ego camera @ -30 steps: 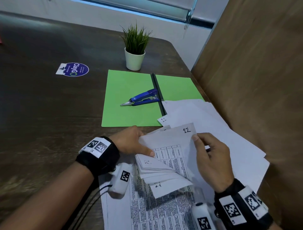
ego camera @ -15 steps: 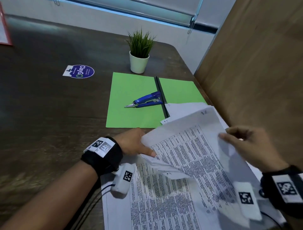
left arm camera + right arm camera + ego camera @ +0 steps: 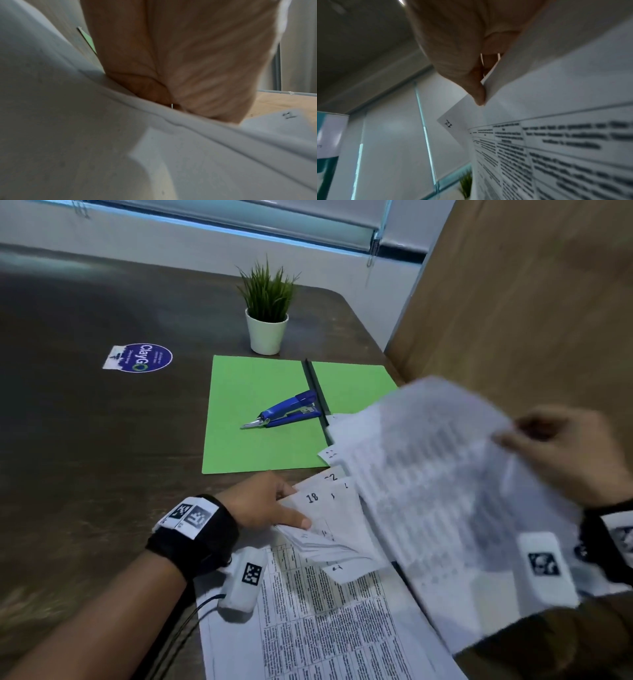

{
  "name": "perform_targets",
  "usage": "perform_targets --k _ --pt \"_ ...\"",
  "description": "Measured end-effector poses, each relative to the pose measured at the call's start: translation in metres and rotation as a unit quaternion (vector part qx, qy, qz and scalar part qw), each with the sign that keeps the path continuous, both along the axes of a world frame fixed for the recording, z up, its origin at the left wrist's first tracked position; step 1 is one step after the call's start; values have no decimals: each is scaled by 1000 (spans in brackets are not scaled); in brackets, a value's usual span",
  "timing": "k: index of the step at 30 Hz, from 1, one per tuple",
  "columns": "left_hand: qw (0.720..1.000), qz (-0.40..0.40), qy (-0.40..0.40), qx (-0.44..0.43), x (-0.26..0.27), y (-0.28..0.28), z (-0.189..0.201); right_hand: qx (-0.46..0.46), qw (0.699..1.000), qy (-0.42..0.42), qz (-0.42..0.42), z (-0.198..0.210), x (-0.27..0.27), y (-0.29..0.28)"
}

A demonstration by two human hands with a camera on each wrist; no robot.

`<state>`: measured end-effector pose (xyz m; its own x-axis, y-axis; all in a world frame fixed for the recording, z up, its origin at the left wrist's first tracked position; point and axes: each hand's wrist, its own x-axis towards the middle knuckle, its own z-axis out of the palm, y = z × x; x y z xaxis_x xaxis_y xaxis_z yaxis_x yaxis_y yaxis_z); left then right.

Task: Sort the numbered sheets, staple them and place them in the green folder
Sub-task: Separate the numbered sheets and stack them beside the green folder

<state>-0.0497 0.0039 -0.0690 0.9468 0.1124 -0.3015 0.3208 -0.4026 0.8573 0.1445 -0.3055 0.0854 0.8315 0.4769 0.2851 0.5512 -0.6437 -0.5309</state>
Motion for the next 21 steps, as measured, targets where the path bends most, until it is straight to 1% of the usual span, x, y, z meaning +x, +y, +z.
perform_targets --k 1,2,3,5,7,8,10,11,14,16,18,19,21 --pt "1000 1 1 -8 0 0 0 30 998 -44 -21 18 4 -2" --pt "1000 0 1 -15 0 0 0 60 995 -73 -40 35 10 -5" --pt "1000 0 1 -19 0 -1 0 69 992 -89 -54 50 13 -8" --pt "1000 -1 -3 -19 1 -1 -1 41 991 -128 -22 66 16 -14" --pt "1000 -2 -2 -21 1 0 -2 71 987 -144 15 67 1 4" --pt "1000 0 0 -27 0 0 -3 69 984 -155 45 60 -10 15" --pt "999 -1 1 -36 0 1 -4 -13 969 -225 98 31 -30 38" --pt "999 -2 0 -37 0 1 -5 -55 964 -235 110 15 -40 49" --pt "999 -5 -1 -35 1 2 -5 -185 950 -233 96 -43 -38 77" --pt "999 -7 -3 -34 1 3 -5 -288 937 -173 98 -79 -33 93" --pt "999 -12 -11 -33 1 2 -5 -352 923 -116 104 -107 -32 104" --pt "999 -13 -15 -34 1 2 -6 -359 923 -90 106 -116 -32 106" --pt "999 -15 -20 -35 1 2 -7 -337 934 -42 108 -127 -30 106"
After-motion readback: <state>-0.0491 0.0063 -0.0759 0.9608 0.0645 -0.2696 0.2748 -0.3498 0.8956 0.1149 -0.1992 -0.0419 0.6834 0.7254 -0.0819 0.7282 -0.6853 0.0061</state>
